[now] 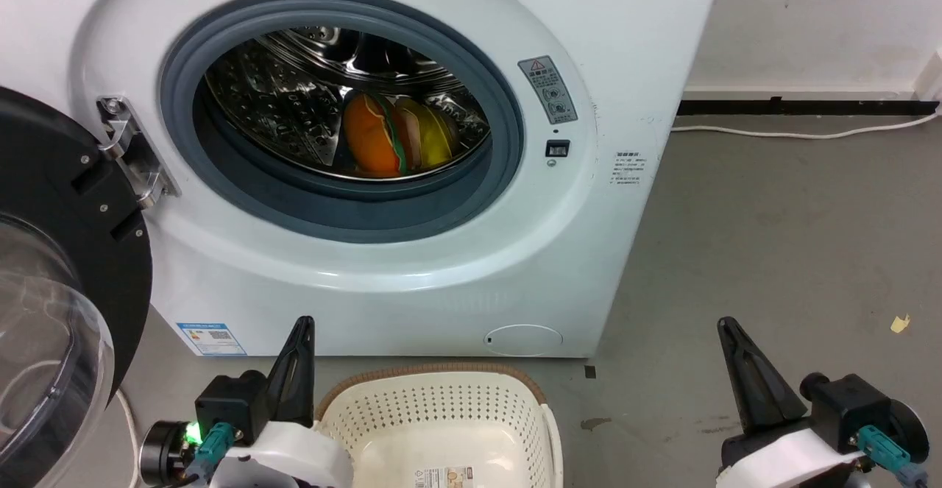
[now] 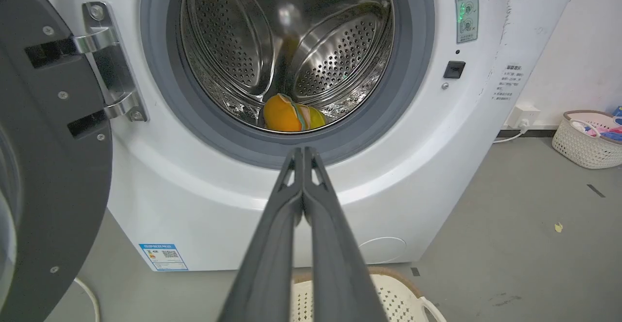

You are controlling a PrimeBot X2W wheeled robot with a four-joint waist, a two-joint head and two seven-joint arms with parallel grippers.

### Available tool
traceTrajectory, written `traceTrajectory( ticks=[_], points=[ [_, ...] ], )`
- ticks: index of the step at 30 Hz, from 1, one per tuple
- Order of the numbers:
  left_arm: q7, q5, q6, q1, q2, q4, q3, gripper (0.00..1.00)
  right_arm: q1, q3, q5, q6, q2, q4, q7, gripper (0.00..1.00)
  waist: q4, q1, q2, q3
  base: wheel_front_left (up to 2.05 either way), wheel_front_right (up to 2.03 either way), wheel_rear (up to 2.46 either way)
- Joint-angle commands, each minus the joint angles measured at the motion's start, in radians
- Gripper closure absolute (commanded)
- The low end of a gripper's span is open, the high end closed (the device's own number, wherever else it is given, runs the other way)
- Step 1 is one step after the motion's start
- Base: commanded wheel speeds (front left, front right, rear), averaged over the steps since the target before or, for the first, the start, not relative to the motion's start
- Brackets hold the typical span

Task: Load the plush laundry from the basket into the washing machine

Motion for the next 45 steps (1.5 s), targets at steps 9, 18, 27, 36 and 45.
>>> traceTrajectory(
  ticks=[9, 18, 27, 36, 45],
  points=[
    [0.02, 0.032, -0.01, 0.018, -0.013, -0.016, 0.022, 1.0, -0.004, -0.002, -0.009, 0.0, 0.0, -0.011, 0.02, 1.0, -0.005, 0.0, 0.0, -0.006, 0.0, 0.0, 0.0],
    [0.038, 0.055, -0.016, 0.021, -0.024, -0.027, 0.038, 1.0, -0.005, -0.002, -0.014, 0.0, 0.0, -0.015, 0.039, 1.0, -0.009, 0.0, 0.0, -0.011, 0.0, 0.0, 0.0],
    [0.057, 0.077, -0.022, 0.024, -0.034, -0.038, 0.055, 1.0, -0.006, -0.002, -0.018, 0.0, 0.0, -0.019, 0.057, 1.0, -0.014, 0.0, 0.0, -0.017, 0.0, 0.0, 0.0],
    [0.075, 0.099, -0.029, 0.026, -0.045, -0.048, 0.072, 1.0, -0.007, -0.003, -0.023, 0.0, 0.0, -0.024, 0.076, 1.0, -0.019, 0.0, 0.0, -0.023, 0.0, 0.0, 0.0],
    [0.093, 0.122, -0.035, 0.029, -0.056, -0.059, 0.089, 1.0, -0.007, -0.003, -0.027, 0.0, 0.0, -0.028, 0.094, 1.0, -0.023, 0.0, 0.0, -0.028, 0.0, 0.0, 0.0]
  ],
)
